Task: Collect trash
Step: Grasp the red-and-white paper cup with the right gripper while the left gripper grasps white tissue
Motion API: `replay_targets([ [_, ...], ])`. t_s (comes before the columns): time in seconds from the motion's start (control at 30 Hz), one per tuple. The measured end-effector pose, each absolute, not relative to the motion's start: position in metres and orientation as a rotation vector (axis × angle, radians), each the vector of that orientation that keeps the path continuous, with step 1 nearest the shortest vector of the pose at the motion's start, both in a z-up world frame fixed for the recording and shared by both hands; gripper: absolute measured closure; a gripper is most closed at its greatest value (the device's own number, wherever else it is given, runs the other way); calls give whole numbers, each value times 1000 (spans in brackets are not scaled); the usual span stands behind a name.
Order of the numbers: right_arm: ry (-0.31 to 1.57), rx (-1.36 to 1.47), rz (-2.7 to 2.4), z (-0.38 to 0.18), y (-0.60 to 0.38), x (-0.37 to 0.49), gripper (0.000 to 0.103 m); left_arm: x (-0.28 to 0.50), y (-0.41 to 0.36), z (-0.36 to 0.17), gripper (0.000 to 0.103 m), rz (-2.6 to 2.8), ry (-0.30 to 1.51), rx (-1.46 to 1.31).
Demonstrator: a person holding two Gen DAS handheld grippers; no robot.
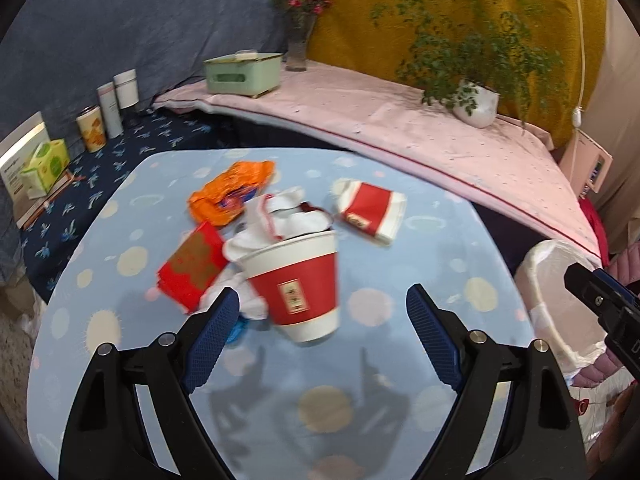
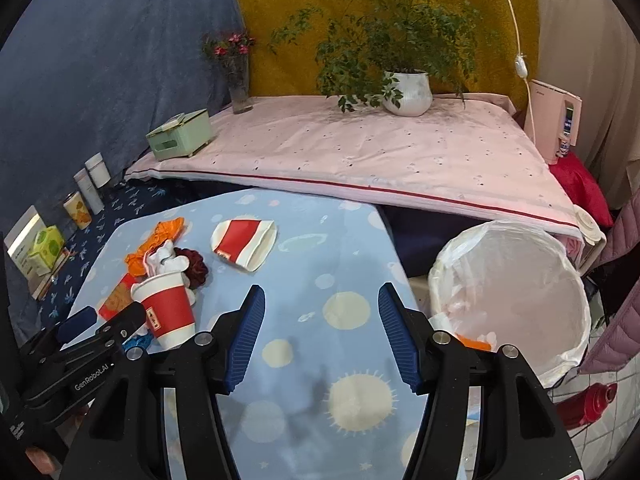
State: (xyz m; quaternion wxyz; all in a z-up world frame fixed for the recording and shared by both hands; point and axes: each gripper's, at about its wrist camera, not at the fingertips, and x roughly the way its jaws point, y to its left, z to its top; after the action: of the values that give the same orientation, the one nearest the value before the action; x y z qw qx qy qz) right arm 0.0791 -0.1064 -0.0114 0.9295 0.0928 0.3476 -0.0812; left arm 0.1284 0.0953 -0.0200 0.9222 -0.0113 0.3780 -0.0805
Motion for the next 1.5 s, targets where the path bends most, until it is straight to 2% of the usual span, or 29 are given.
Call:
replay_targets([
  [0.27, 759, 172, -100, -31, -61, 97, 45, 139, 140, -45, 23, -120, 812, -40],
  [0.5, 798, 150, -61, -48, -32, 113, 45, 155, 166, -67, 30, -142, 854, -95],
  [0.7, 821, 140, -46, -58, -16, 121, 45, 169, 175, -83, 49, -191, 898, -155],
  [0.8, 834, 136, -40, -63, -10, 125, 45, 175, 175, -90, 64, -216, 924, -175],
  [0.93, 849, 135, -32, -69, -5, 127, 45, 177, 175, -91, 89, -249, 932, -198],
  [1.0, 855, 134, -25, -71, -2, 129, 45, 177, 178, -90, 93, -260, 937, -224],
  [1.07, 861, 136, -14, -73, 2, 130, 45, 174, 181, -85, 95, -271, 930, -249],
  [1.4, 897, 138, 75, -89, 30, 150, 45, 169, 193, -57, 96, -234, 870, -230],
  [1.47, 900, 131, 88, -92, 37, 157, 35, 170, 195, -54, 96, -220, 865, -222],
  [1.5, 899, 126, 91, -93, 41, 160, 33, 171, 196, -53, 96, -215, 862, -219],
])
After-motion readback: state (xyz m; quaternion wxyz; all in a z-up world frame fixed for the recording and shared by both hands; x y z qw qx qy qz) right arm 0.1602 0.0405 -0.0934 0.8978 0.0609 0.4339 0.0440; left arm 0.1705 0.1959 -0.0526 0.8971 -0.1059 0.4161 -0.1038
